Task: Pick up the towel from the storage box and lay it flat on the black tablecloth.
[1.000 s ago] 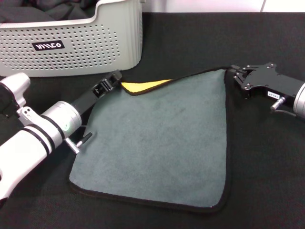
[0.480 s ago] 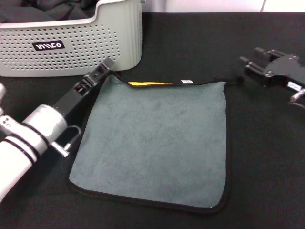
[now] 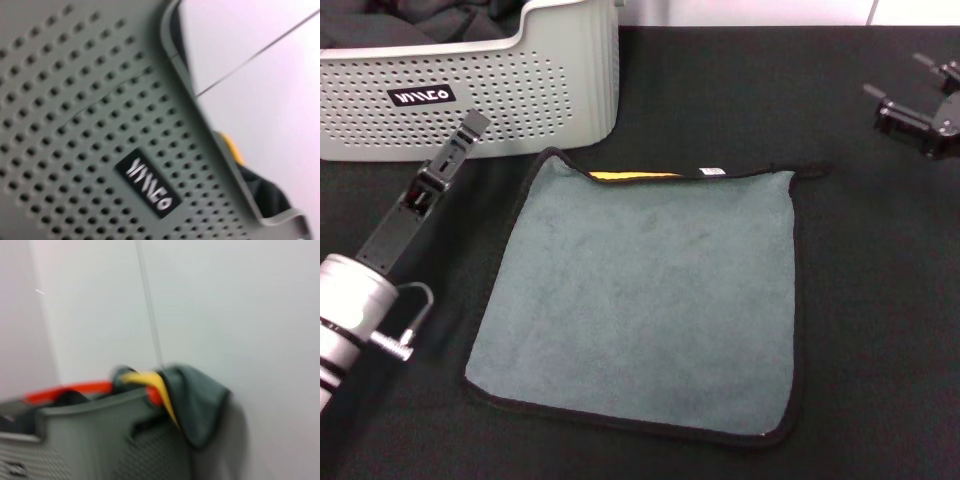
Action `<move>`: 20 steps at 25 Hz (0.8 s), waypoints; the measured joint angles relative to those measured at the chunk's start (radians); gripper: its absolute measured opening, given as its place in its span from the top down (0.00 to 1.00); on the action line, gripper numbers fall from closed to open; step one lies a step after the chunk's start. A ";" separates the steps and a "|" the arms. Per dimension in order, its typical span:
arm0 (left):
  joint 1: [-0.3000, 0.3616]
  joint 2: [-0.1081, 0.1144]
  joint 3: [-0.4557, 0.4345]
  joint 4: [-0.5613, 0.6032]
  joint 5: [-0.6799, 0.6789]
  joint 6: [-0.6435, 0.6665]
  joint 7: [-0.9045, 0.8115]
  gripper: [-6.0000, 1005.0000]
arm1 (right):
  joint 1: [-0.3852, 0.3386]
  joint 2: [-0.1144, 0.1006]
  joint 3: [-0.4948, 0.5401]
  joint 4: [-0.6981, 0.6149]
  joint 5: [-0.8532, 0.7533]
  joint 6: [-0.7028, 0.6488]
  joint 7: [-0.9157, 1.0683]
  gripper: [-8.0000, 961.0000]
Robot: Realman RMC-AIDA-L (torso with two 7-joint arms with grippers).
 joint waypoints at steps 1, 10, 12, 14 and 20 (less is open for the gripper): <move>0.009 0.001 0.000 0.000 0.000 0.026 0.025 0.12 | -0.003 -0.007 0.004 -0.006 0.000 0.034 -0.001 0.17; 0.046 0.082 -0.004 0.000 0.105 0.271 0.224 0.12 | 0.002 -0.060 0.045 -0.053 -0.065 0.351 0.006 0.08; 0.034 0.111 -0.005 0.000 0.171 0.342 0.242 0.12 | 0.012 -0.069 0.045 -0.084 -0.107 0.386 0.050 0.08; 0.015 0.135 -0.005 0.000 0.243 0.428 0.273 0.12 | 0.023 -0.077 0.046 -0.125 -0.157 0.417 0.105 0.08; -0.058 0.178 -0.008 0.014 0.501 0.645 0.388 0.13 | 0.081 -0.095 0.048 -0.187 -0.269 0.571 0.216 0.08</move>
